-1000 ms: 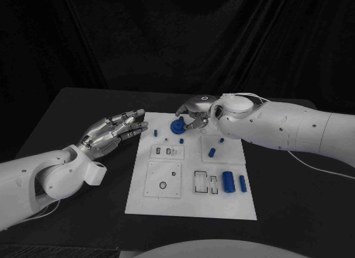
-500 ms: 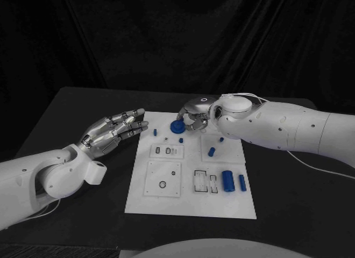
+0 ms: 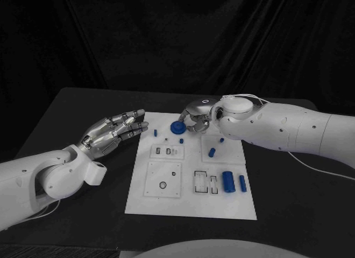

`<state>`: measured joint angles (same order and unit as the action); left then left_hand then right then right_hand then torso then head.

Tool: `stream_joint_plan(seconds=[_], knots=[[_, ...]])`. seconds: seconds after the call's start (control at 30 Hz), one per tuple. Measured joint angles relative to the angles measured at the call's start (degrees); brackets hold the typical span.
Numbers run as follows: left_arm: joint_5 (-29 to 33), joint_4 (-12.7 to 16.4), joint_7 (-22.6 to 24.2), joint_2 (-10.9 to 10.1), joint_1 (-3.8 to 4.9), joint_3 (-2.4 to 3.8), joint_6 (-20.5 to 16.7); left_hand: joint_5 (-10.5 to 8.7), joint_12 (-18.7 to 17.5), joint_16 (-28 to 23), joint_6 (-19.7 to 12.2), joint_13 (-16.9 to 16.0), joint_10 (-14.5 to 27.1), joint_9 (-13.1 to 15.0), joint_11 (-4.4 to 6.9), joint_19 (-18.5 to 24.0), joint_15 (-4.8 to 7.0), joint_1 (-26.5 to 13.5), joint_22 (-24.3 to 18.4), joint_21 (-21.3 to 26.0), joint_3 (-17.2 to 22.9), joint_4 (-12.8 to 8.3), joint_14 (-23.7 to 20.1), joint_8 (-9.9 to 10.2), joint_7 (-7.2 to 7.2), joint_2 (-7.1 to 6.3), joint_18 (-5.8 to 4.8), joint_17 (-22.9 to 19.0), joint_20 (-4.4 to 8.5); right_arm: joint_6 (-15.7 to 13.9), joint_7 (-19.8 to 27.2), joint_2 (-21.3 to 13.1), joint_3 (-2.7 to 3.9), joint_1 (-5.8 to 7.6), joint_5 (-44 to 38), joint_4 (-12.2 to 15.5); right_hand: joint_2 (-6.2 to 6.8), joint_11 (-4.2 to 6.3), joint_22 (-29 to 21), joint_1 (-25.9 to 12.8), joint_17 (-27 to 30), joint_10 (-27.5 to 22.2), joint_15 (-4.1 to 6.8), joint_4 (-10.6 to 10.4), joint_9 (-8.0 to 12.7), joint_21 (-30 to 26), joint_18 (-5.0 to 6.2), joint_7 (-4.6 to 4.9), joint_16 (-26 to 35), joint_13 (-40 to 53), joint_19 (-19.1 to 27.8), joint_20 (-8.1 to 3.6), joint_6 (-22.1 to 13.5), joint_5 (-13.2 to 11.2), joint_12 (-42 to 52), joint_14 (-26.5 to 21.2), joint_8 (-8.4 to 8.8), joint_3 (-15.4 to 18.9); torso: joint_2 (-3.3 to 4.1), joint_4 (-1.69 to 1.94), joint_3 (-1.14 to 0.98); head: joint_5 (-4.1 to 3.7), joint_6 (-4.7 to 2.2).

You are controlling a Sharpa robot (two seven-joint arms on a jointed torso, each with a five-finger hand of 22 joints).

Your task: Assemble the parts on the task board

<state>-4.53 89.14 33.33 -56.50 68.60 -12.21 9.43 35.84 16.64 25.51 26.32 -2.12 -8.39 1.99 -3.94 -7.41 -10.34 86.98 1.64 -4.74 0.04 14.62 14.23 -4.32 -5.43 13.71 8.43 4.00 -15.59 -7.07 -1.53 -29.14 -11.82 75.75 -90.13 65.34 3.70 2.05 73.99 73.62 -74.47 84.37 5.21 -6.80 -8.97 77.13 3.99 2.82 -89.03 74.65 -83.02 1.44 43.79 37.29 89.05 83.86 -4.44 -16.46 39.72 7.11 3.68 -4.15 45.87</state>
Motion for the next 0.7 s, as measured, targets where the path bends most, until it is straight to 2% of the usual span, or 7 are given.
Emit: stream_joint_plan(seconds=[0.07,0.2,0.3,0.43,0.47,0.57,0.7], knots=[[0.00,0.03,-0.01,-0.07,0.00,0.00,0.01,0.00,0.00,0.00,0.00,0.00,0.00,0.00,0.00,0.00,0.00,0.00,0.00,0.00,0.00,0.00,0.00,0.00,0.00,0.00,0.00,0.00,0.00,-0.29,0.15,-0.56,0.01,0.00,0.01,0.23,1.14,-0.64,0.00,-1.15,0.00,-0.64,-0.73,0.00,0.02,0.00,0.00,0.24,0.00,0.00,0.00,0.01,0.92,0.00,0.00,-0.59,0.00,0.00,0.00,0.00,0.00,0.00,-0.05],[0.00,0.07,-0.04,-0.34,0.00,0.00,0.02,0.00,0.00,0.00,0.00,0.00,0.00,0.00,0.00,0.00,0.00,0.00,0.00,0.00,0.00,0.00,0.00,0.00,0.00,0.00,0.00,0.00,0.00,-1.34,0.50,-2.21,-0.05,-0.02,0.01,1.15,1.19,-0.64,0.00,-1.19,0.00,-0.64,-0.95,0.93,-0.15,0.00,0.00,1.06,0.00,0.00,-0.40,0.40,3.56,-0.18,0.00,-0.36,-0.95,-0.93,-0.01,0.00,0.00,0.08,-0.14],[0.00,0.09,-0.05,-0.52,-0.01,0.00,0.02,0.00,0.00,0.00,0.00,0.00,0.00,0.00,0.00,0.00,0.00,0.00,0.00,0.00,0.00,0.00,0.00,0.00,0.00,0.00,0.00,0.00,0.00,-2.81,0.81,-4.10,-0.09,0.00,0.01,2.40,1.19,-0.65,0.00,-1.20,0.00,-0.64,-0.96,1.01,-0.17,0.00,-0.01,1.00,0.00,0.00,-0.40,0.41,4.42,-4.44,0.00,-0.35,-0.95,-1.02,-0.01,-0.03,-0.01,0.15,-0.29],[0.00,0.12,-0.08,-0.66,-0.01,-0.01,0.02,0.00,0.00,0.00,0.01,0.00,-0.01,0.00,0.00,0.00,0.00,0.00,0.00,0.00,0.00,0.00,0.00,0.00,0.00,0.00,-0.01,0.00,0.00,-5.70,1.32,-7.70,-0.15,0.96,0.00,5.61,1.20,-0.64,0.00,-1.19,0.00,-0.64,-0.96,1.00,-0.44,0.13,-0.01,0.53,0.00,0.00,-0.82,0.81,4.94,-16.79,0.00,-0.35,-1.29,-1.00,-0.02,-0.07,0.00,0.13,-0.36],[0.00,0.12,-0.09,-0.68,-0.01,-0.01,0.02,0.00,0.00,0.00,0.01,0.00,-0.01,0.00,0.00,0.00,0.00,0.00,0.00,0.00,0.00,0.00,0.00,0.00,0.00,0.00,0.00,0.00,0.00,-6.51,1.43,-8.66,-0.15,1.34,0.00,6.42,1.20,-0.64,0.00,-1.19,0.00,-0.64,-0.96,0.21,-0.46,0.14,-0.01,0.98,0.00,0.00,-0.82,0.81,5.49,-18.63,0.00,-0.35,-1.29,-0.19,-0.02,-0.08,0.00,0.08,-0.37],[0.00,0.13,-0.11,-0.73,-0.01,-0.01,0.02,0.00,0.00,0.00,0.01,0.00,-0.01,0.00,0.00,0.00,0.00,0.00,0.00,0.00,0.00,0.00,0.00,0.00,0.00,0.00,-0.01,0.00,0.00,-9.00,1.60,-11.75,-0.08,2.59,0.00,9.03,1.21,-0.64,0.00,-1.19,0.00,-0.64,-0.95,0.07,-0.78,0.76,-0.01,0.85,0.00,0.00,-0.82,0.81,7.05,-22.30,0.00,-0.35,-1.78,-0.05,-0.03,-0.12,0.01,0.08,-0.37],[-0.01,0.11,-0.17,-0.78,-0.01,-0.01,0.01,0.00,0.00,0.00,0.01,0.00,-0.01,0.00,0.00,0.01,0.00,0.00,0.00,0.00,0.00,0.00,0.00,0.00,0.00,0.00,-0.01,0.00,-0.01,-10.97,1.52,-15.94,-0.06,3.87,0.00,12.52,1.21,-0.64,0.00,-1.19,0.00,-0.64,-0.95,-0.10,-1.38,1.58,-0.02,0.59,0.00,0.00,-0.82,0.81,7.92,-25.28,0.00,-0.35,-2.78,1.38,-0.03,-0.18,0.03,-0.01,-0.37]])
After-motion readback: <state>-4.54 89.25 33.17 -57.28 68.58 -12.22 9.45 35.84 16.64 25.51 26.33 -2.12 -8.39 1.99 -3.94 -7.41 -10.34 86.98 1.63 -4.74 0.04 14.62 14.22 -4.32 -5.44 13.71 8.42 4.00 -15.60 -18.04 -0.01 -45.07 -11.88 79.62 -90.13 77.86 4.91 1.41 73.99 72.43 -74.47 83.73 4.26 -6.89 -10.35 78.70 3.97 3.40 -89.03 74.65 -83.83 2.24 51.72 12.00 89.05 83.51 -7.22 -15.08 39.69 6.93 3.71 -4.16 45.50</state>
